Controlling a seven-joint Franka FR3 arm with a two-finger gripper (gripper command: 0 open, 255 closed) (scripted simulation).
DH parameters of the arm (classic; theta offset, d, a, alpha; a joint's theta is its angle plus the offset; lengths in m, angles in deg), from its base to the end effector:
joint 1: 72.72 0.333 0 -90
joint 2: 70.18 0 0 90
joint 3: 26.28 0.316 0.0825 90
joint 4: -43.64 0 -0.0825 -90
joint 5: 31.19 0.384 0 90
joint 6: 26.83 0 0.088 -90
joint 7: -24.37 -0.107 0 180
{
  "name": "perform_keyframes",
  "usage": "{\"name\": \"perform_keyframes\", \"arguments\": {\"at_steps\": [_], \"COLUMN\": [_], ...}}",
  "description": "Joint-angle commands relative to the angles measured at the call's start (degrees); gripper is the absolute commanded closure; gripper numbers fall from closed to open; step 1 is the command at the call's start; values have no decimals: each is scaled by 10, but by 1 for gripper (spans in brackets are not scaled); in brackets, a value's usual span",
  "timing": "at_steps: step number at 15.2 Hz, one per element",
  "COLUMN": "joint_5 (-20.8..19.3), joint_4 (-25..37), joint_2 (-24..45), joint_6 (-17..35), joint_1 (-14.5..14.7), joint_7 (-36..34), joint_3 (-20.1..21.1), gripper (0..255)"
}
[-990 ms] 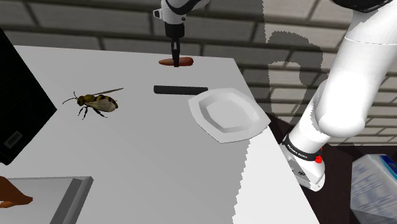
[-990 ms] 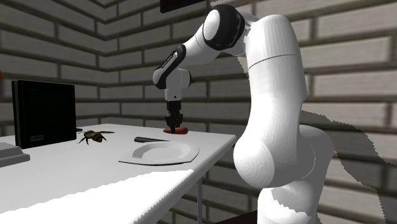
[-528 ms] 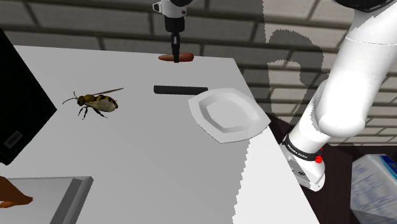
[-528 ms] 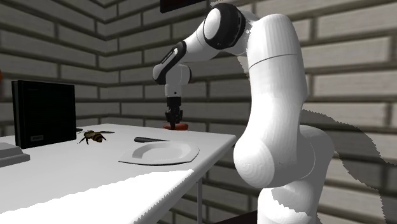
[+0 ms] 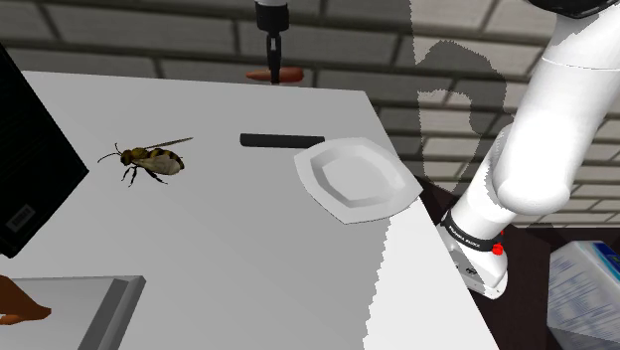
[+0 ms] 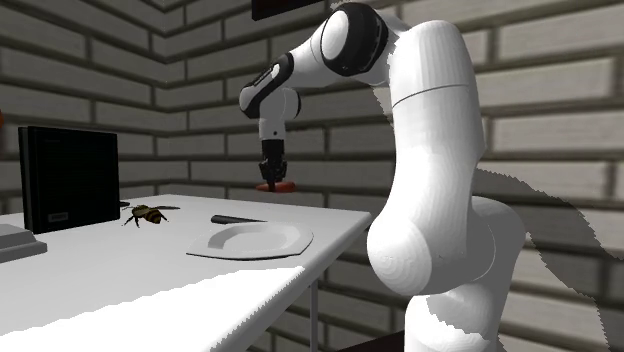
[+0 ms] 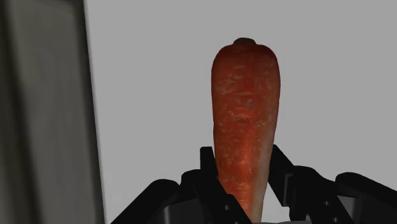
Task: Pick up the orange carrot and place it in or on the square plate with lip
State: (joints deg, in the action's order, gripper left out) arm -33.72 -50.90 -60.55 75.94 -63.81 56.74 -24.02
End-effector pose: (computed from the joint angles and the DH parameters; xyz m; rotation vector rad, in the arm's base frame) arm 0.6015 0.1134 0.5077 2.8825 1.1676 -0.0475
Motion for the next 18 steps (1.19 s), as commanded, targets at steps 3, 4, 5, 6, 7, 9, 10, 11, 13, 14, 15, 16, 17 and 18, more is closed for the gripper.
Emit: {"name": "perform_keyframes", "arguments": {"at_steps": [3,4,5,6,7,9,10,11,13,14,15,16,17,18], "joint_5": [0,0,1,2,3,5,7,9,13,16,19,22,26,30], "joint_4": [32,40,11,-16,-43,-92,-115,-138,-180,-199,-218,-237,-254,-271], "joint_2": [0,0,-22,-43,-64,-105,-124,-144,-182,-200,-219,-237,-255,-273], "joint_6": [-33,-40,-34,-27,-22,-14,-10,-8,-4,-3,-2,-2,-3,-4], "joint_1": [0,0,3,7,10,17,20,24,31,34,38,42,46,50], "joint_7": [2,2,-4,-11,-17,-30,-36,-43,-56,-63,-70,-77,-84,-92], "joint_3": [0,0,3,5,8,15,18,22,29,34,38,42,47,52], "gripper": [255,255,255,255,255,255,255,255,255,255,255,255,255,255]}}
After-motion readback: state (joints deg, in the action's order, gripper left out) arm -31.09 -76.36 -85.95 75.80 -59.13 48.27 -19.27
